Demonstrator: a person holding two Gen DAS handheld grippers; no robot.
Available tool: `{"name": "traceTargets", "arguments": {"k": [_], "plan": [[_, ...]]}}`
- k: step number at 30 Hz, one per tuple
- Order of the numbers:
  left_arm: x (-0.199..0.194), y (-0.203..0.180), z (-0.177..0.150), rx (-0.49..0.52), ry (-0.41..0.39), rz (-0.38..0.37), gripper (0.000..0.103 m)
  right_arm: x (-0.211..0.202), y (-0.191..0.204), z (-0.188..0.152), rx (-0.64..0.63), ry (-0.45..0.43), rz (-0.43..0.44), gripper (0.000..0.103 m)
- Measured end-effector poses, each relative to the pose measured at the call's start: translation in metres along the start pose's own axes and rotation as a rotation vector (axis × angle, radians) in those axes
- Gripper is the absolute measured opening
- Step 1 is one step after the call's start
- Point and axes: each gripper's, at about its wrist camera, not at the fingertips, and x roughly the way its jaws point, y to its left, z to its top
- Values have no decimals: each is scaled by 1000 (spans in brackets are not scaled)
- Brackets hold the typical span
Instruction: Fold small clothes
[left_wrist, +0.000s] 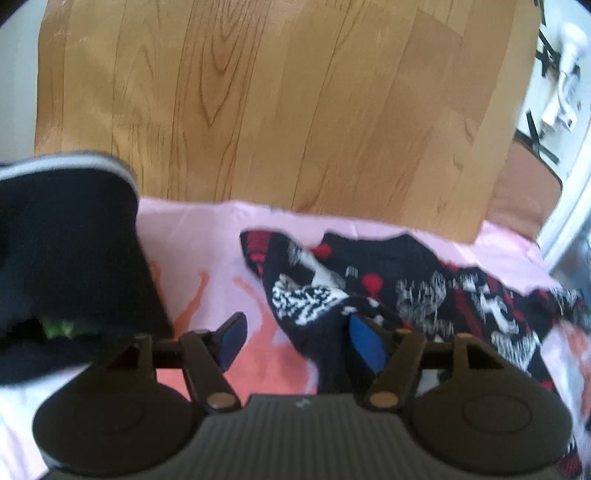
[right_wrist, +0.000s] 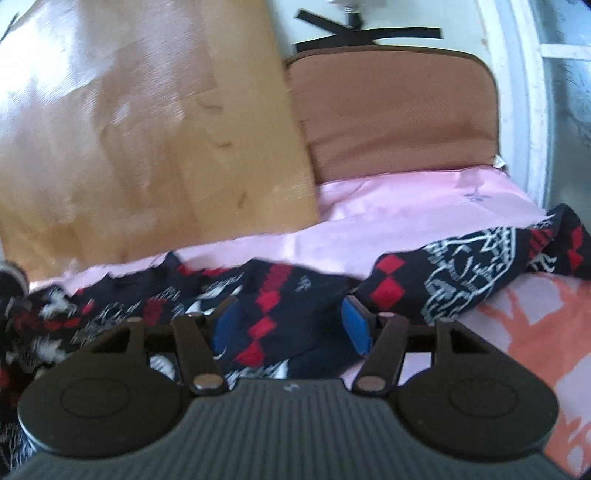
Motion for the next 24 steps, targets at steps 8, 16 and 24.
{"name": "traceTargets", "arguments": {"k": [8, 16, 24], "plan": [[-29, 34, 17, -147, -56, -5, 76, 41, -8, 12, -18, 52, -21, 64], [77, 14, 59, -68, 90, 48, 34, 51, 15, -1, -165, 105, 6, 18], [77, 14, 56, -100, -84, 3, 15, 31, 1, 13, -58, -116, -41, 19]]}}
